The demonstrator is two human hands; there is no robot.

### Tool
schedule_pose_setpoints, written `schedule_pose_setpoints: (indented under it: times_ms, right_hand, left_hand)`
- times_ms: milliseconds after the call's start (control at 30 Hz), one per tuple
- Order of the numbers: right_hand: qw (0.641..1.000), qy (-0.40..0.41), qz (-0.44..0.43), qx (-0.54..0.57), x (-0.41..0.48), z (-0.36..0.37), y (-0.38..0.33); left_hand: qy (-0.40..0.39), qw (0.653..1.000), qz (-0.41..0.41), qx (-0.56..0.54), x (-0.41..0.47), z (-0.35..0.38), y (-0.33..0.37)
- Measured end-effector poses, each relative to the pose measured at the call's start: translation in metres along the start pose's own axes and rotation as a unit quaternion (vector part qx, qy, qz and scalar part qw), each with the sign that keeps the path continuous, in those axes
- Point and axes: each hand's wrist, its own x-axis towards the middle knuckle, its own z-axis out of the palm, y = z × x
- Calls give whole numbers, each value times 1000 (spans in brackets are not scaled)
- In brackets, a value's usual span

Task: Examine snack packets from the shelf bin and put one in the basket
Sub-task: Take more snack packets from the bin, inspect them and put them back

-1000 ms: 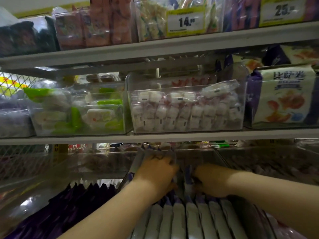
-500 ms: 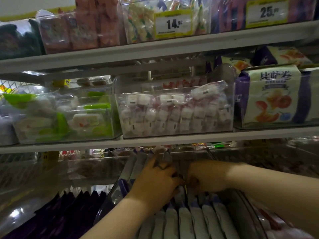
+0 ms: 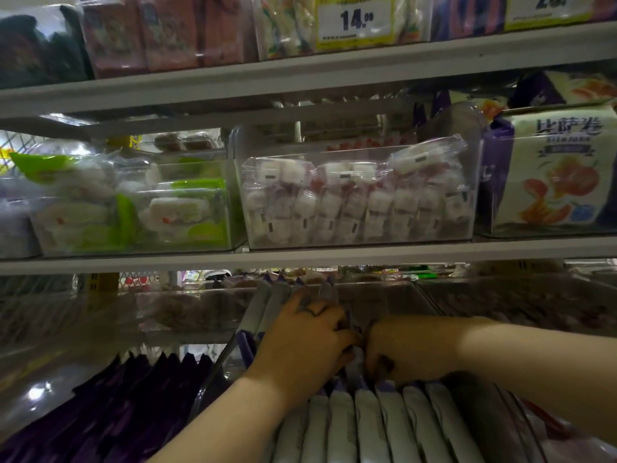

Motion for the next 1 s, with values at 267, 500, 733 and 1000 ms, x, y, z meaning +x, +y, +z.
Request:
schedule_pose_setpoints:
  times_ms: [267,500,733,1000]
  right_hand:
    - [971,225,66,36,-9,-2,9]
    - [961,234,123,78,-16,1,6]
    - [895,360,188,184,-33,6,-1]
    - [841,466,201,190,-87,-2,-30]
  left_hand:
    - [11,1000,-6,-13,-1,3,-1]
    - [26,999,-13,-18,0,7,-1]
    - [38,999,-15,-18,0,9,-1]
    - [-141,987,-57,-46,-2,-15,6]
